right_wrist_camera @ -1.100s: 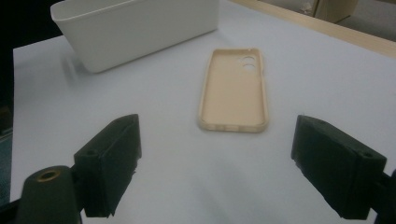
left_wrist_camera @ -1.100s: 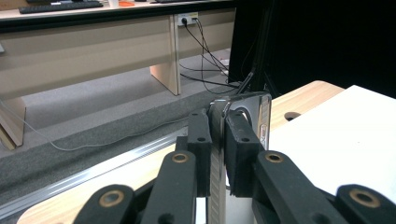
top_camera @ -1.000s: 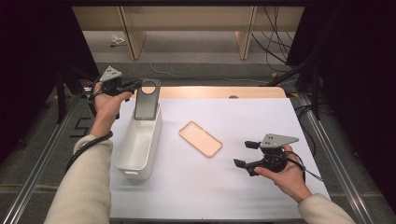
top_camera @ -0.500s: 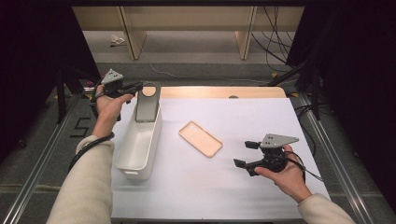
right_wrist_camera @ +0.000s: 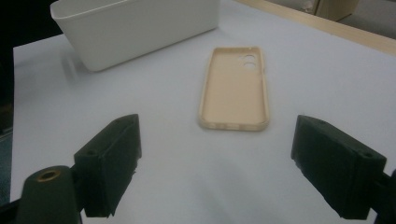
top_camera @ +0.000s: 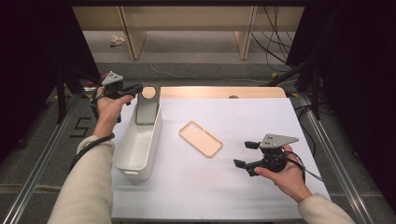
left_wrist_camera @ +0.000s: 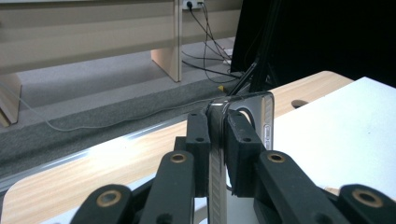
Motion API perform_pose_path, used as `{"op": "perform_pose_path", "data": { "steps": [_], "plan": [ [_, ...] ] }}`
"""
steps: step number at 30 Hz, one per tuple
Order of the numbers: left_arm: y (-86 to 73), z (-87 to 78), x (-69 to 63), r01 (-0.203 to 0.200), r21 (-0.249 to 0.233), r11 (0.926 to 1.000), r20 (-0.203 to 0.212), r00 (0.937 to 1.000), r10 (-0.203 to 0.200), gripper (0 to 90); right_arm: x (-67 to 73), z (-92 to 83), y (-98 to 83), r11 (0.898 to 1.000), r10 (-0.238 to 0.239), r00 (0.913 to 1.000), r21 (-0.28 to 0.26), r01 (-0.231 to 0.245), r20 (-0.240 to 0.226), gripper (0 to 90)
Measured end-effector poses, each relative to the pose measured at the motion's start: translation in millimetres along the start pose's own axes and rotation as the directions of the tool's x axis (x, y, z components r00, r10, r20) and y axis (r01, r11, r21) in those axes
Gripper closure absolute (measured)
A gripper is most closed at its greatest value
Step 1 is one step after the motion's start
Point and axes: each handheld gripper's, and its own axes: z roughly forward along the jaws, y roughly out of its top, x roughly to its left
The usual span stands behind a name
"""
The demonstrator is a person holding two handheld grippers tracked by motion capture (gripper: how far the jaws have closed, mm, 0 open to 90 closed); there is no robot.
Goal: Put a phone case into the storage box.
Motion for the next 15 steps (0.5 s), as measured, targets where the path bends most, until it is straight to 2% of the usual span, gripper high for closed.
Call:
{"op": "perform_pose_path", "data": {
  "steps": [15],
  "plan": [
    [-7.6, 3.5, 4.8, -0.002, 0.068, 0.9977, -0.055, 0.9985, 0.006, 76.6, 0.5, 0.6, -0.1, 1.0, 0.0, 1.0, 0.005, 0.0, -0.004, 16.9]
  ]
}}
